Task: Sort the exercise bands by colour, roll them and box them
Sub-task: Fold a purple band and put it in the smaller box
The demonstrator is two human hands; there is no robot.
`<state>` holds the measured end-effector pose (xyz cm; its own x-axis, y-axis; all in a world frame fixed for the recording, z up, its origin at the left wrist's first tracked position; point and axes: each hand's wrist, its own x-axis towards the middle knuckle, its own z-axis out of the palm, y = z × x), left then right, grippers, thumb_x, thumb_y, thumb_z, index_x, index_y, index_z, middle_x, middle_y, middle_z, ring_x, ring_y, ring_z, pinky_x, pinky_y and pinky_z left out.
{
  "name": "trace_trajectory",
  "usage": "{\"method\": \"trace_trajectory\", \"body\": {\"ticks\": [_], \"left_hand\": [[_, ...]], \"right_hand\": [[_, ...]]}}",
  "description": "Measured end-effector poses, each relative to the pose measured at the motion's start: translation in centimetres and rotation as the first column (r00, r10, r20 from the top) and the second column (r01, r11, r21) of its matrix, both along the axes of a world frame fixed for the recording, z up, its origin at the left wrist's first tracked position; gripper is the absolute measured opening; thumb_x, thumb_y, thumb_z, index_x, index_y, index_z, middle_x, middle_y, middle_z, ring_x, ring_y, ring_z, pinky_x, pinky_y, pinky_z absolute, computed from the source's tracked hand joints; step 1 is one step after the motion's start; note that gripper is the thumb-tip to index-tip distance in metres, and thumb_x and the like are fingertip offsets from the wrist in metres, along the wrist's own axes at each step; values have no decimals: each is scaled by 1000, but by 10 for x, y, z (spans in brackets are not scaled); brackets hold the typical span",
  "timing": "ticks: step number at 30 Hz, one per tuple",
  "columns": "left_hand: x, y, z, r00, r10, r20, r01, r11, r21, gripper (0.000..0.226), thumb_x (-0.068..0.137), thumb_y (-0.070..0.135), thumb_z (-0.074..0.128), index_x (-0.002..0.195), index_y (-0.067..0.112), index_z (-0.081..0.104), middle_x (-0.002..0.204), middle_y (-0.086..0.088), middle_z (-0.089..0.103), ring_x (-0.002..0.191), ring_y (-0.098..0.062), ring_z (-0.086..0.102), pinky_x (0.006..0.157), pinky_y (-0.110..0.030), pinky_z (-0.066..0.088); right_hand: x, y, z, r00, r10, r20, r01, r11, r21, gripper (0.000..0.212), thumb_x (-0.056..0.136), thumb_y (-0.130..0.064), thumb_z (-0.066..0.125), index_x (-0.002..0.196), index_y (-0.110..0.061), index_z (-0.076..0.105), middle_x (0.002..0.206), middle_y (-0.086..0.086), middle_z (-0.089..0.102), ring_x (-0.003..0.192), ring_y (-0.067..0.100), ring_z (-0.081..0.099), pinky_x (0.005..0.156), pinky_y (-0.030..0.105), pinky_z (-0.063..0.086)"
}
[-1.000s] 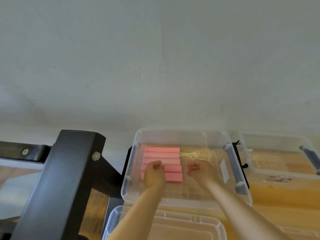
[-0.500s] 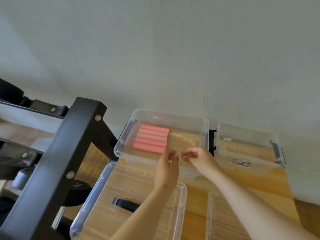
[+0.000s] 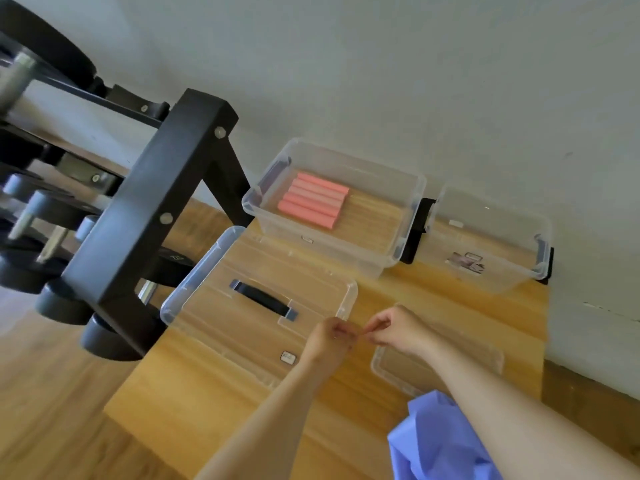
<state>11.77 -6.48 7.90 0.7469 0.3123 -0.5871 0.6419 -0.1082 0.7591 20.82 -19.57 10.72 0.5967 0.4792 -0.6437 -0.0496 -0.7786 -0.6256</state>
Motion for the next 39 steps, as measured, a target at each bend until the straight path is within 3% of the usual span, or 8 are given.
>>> {"method": "trace_trajectory", "body": {"ticks": [9,13,17,20,26,31,35,39], "left_hand": [[-33,-46,-32,975,-124,-185,107,989,-99,25,85,12,67,64,25,62,72,1,65,74,-15,60,77,-31,53],[-39,-61,-43,970,-130,-203,99,982,-159,28,87,16,69,63,28,63,52,16,61,51,4,57,64,-16,51],[-42,-68,-47,967,-121,-223,83,981,-174,24,88,17,69,66,25,63,64,9,64,51,3,57,61,-14,49],[-44,-69,-51,958,-153,-243,111,978,-177,20,87,21,69,69,22,63,82,-4,68,69,-11,63,75,-25,53],[-42,-55,-46,956,-136,-261,98,984,-152,8,86,26,70,82,19,69,77,1,64,80,-15,59,77,-27,50],[-44,-32,-37,959,-94,-267,55,987,-151,9,89,22,64,96,21,71,98,-5,69,100,-23,67,96,-34,53],[-50,-18,-36,961,-76,-267,38,989,-143,16,89,25,64,101,21,74,106,-4,73,102,-20,69,97,-35,52],[-52,-10,-35,966,-68,-249,25,985,-173,6,85,25,66,85,29,72,88,4,72,81,-11,67,87,-27,54]], "right_hand": [[-26,-46,-37,896,443,-38,-425,827,-368,27,73,-4,64,60,-27,63,74,-5,68,70,14,62,57,21,45],[-31,-55,-45,824,554,-123,-547,718,-430,18,75,-7,72,89,-19,75,83,-2,67,74,13,57,58,20,40],[-34,-56,-49,766,619,-175,-623,645,-443,29,79,-11,76,107,-11,72,106,7,72,81,14,57,66,20,41],[-35,-53,-51,751,638,-171,-635,628,-450,22,78,-1,71,98,-7,75,88,8,69,74,17,56,54,20,38],[-30,-34,-49,759,638,-127,-620,650,-440,21,78,-1,67,67,-18,62,64,-3,55,61,14,50,51,20,34],[-37,-28,-45,578,735,-356,-791,397,-465,27,79,-5,75,105,-10,69,106,5,69,87,22,64,68,24,43],[-45,-35,-54,653,725,-217,-710,486,-510,15,82,-2,58,85,-10,69,77,5,62,59,13,43,56,23,35],[-38,-22,-45,828,552,-97,-551,772,-316,14,82,-11,65,73,-22,67,66,-9,55,70,12,53,61,21,40]]}}
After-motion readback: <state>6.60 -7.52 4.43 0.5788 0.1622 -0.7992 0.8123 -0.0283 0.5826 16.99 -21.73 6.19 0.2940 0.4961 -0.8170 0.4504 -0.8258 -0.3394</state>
